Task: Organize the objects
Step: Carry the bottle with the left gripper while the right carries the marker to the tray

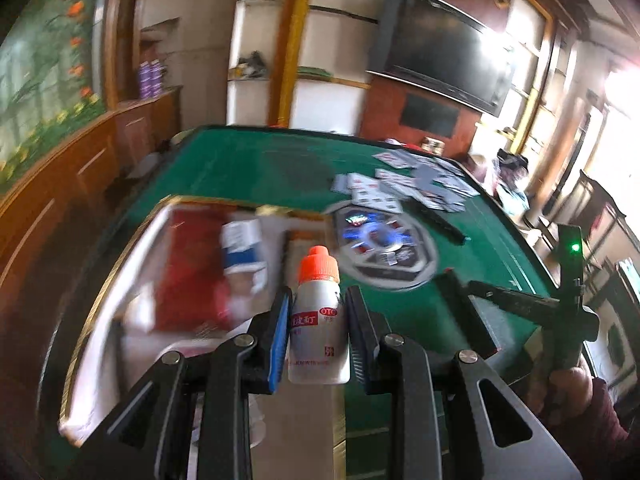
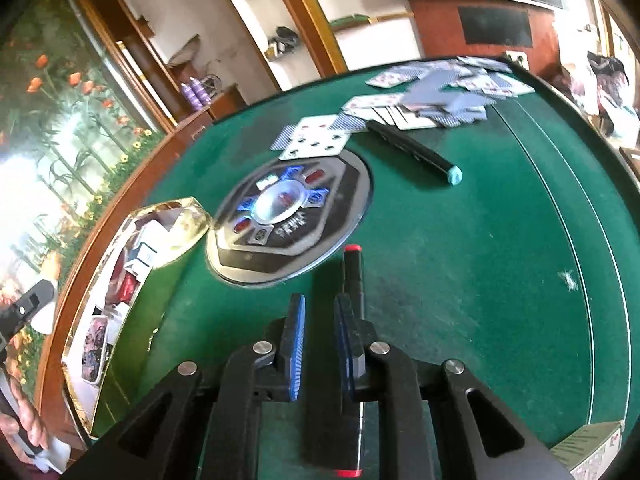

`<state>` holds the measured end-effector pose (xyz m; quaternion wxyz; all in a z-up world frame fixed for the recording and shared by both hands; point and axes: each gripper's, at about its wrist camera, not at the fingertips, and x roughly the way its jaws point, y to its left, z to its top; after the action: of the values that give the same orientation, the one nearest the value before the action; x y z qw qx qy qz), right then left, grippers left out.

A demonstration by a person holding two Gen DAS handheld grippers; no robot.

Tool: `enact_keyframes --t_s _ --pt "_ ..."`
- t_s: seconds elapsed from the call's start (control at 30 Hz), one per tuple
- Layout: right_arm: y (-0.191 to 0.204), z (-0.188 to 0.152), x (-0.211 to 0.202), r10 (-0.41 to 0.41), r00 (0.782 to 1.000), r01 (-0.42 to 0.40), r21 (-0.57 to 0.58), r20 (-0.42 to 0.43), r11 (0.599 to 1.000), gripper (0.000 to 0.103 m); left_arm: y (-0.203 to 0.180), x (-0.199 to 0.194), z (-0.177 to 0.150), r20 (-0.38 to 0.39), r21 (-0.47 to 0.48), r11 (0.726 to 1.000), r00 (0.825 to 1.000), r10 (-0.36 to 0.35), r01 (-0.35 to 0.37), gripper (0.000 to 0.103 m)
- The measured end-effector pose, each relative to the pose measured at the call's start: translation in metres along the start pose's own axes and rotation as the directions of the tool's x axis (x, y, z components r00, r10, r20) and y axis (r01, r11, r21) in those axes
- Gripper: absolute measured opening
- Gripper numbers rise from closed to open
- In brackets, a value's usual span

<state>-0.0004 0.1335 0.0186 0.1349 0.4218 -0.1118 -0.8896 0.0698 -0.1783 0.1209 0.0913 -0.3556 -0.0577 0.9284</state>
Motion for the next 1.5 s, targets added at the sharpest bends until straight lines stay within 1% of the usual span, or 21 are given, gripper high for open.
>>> enact_keyframes --t_s 0.07,0.1,0.13,0.2,0.23,0.27,0.37,0.4,0.43,0.47,0.5,0.53,0.57,0.63,0.8,0.9,1.0,1.13,1.27,1.33,1.5 --pt "0.002 -0.002 -0.001 -0.029 1.0 0.03 -0.016 0.008 0.999 0.017 0.021 -0.011 -0.009 0.001 -0.041 0.999 1.0 0.009 -0.009 0.026" --pt "0.003 -0.002 -0.003 -0.053 0.999 0.053 -0.017 0.014 0.998 0.02 0.028 -0.016 -0.013 0.004 -0.052 0.998 1.0 0.021 -0.021 0.026" --pt "0.004 -0.002 -0.004 -0.08 0.997 0.08 -0.025 0.013 0.996 0.025 0.035 -0.022 -0.017 0.01 -0.059 0.998 0.999 0.031 -0.03 0.026" --pt "0.007 -0.005 -0.005 -0.141 0.99 0.142 -0.041 0.007 0.989 0.074 0.044 -0.031 -0.024 0.019 -0.071 0.997 0.999 0.037 -0.035 0.026" --pt "0.008 -0.007 -0.004 -0.161 0.987 0.161 -0.045 0.006 0.986 0.078 0.047 -0.034 -0.027 0.024 -0.077 0.997 0.999 0.034 -0.032 0.026" --pt "0.01 -0.009 -0.001 -0.183 0.983 0.183 -0.056 -0.004 0.982 0.079 0.049 -0.035 -0.029 0.027 -0.081 0.996 0.999 0.031 -0.029 0.026" --pt "0.016 -0.016 0.019 -0.216 0.972 0.206 -0.106 -0.089 0.973 0.074 0.052 -0.037 -0.038 0.033 -0.097 0.995 0.999 0.012 -0.008 0.026" --pt "0.023 -0.017 0.021 -0.272 0.96 0.26 -0.151 -0.069 0.954 0.066 0.052 -0.037 -0.039 0.033 -0.1 0.995 0.999 0.004 0.0 0.026" --pt "0.025 -0.018 0.023 -0.302 0.951 0.287 -0.168 -0.068 0.943 0.062 0.052 -0.036 -0.042 0.033 -0.099 0.995 0.999 -0.002 0.005 0.026" --pt "0.026 -0.018 0.023 -0.295 0.953 0.282 -0.156 -0.072 0.947 0.047 0.051 -0.036 -0.044 0.033 -0.094 0.996 0.999 -0.002 0.005 0.026" --pt "0.027 -0.016 0.023 -0.303 0.95 0.29 -0.15 -0.074 0.945 0.028 0.05 -0.036 -0.047 0.034 -0.09 0.996 0.999 -0.002 0.005 0.026" --pt "0.027 -0.015 0.023 -0.311 0.947 0.298 -0.15 -0.078 0.943 0.02 0.05 -0.037 -0.048 0.035 -0.087 0.996 0.999 -0.005 0.008 0.026" --pt "0.026 -0.015 0.023 -0.309 0.947 0.296 -0.142 -0.082 0.945 0.016 0.05 -0.037 -0.051 0.036 -0.086 0.996 0.999 -0.013 0.016 0.026" --pt "0.022 -0.015 0.021 -0.291 0.953 0.281 -0.116 -0.078 0.953 0.016 0.052 -0.04 -0.054 0.041 -0.089 0.996 0.999 -0.023 0.026 0.026" --pt "0.007 -0.016 0.008 -0.177 0.981 0.178 0.005 -0.082 0.984 0.016 0.061 -0.046 -0.06 0.046 -0.101 0.994 0.999 -0.022 0.027 0.026" --pt "0.002 -0.016 -0.005 -0.103 0.993 0.106 0.061 -0.054 0.993 0.016 0.069 -0.046 -0.062 0.046 -0.121 0.993 0.999 -0.007 0.013 0.026" --pt "0.007 -0.015 -0.021 -0.064 0.998 0.064 0.07 -0.007 0.996 0.016 0.077 -0.045 -0.065 0.04 -0.144 0.99 0.999 0.003 0.003 0.026" --pt "0.024 -0.014 -0.034 0.0 1.0 0.0 0.052 0.012 0.999 0.016 0.088 -0.042 -0.069 0.027 -0.166 0.986 0.999 0.04 -0.035 0.026" --pt "0.05 -0.012 -0.037 0.062 0.998 -0.062 0.018 0.004 0.998 0.016 0.106 -0.04 -0.068 0.006 -0.19 0.979 0.997 0.071 -0.069 0.026" --pt "0.068 -0.01 -0.035 0.104 0.994 -0.104 0.001 -0.014 0.995 0.016 0.114 -0.035 -0.065 -0.013 -0.188 0.977 0.995 0.096 -0.097 0.026" --pt "0.104 -0.01 -0.018 0.192 0.978 -0.194 -0.013 -0.079 0.981 0.017 0.129 -0.024 -0.048 -0.033 -0.17 0.977 0.992 0.121 -0.125 0.026"
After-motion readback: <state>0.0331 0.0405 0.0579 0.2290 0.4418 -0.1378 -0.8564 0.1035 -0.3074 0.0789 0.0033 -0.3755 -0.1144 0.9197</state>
